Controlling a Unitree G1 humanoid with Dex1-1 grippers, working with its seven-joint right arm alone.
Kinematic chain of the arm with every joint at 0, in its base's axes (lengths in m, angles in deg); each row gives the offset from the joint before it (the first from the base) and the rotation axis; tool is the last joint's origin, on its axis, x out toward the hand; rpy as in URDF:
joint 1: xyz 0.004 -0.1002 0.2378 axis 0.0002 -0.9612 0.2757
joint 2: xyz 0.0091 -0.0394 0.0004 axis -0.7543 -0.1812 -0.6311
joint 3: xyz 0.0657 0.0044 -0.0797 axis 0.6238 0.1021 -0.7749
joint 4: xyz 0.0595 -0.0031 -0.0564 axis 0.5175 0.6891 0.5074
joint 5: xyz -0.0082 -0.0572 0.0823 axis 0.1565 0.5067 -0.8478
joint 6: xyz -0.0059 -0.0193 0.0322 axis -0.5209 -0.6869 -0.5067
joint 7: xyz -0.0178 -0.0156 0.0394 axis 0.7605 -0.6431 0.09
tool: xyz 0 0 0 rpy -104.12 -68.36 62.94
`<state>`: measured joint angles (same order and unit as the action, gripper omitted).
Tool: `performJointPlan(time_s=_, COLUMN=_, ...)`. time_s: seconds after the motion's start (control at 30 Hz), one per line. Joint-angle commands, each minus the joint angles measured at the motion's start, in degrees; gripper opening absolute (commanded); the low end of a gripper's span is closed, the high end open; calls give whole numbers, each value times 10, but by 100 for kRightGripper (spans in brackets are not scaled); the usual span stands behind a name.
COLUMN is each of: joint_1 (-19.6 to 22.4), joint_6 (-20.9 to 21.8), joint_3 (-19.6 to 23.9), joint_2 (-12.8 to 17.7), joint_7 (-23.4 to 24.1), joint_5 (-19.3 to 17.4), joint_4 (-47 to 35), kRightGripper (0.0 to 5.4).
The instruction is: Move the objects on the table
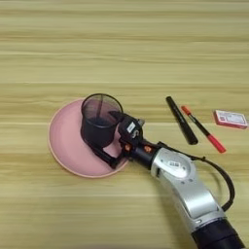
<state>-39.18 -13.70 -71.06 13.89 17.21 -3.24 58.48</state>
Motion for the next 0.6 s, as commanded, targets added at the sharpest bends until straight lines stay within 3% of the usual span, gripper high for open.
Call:
performJointPlan(time_s=0.03, joint_1=23, joint_6=0, joint_3=6, joint_2=5, joint_7=-5, joint_5=-10, joint_4=-43, kRightGripper=538)
performJointPlan(time_s=0.33, joint_1=18, joint_6=-18, joint_3=28, joint_2=19, joint_7=-13, joint_5=-20, joint_4=-106, kRightGripper=538)
performJointPlan(time_s=0.6, joint_1=-2, joint_6=-14, joint_3=46, joint_2=49, joint_7=-20, joint_5=-15, joint_4=-96, kRightGripper=538)
